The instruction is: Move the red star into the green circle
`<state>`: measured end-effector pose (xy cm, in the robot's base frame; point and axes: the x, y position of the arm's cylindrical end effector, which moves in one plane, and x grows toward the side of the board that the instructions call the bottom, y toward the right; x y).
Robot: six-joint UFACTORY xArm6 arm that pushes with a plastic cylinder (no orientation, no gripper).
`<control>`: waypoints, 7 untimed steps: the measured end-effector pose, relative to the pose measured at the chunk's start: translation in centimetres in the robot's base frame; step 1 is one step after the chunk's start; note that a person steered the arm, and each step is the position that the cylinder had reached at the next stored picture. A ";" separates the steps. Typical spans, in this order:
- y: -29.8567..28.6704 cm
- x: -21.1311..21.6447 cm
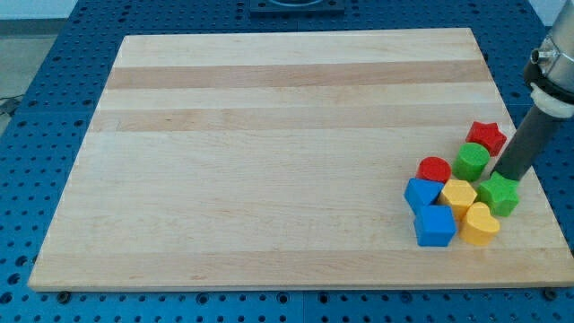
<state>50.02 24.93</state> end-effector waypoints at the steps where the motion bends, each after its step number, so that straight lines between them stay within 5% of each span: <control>1: -0.2 0.0; 3: 5.3 -3.7; 4: 5.3 -4.7; 6: 2.6 -13.6; 7: 1.5 -13.9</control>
<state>36.15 26.40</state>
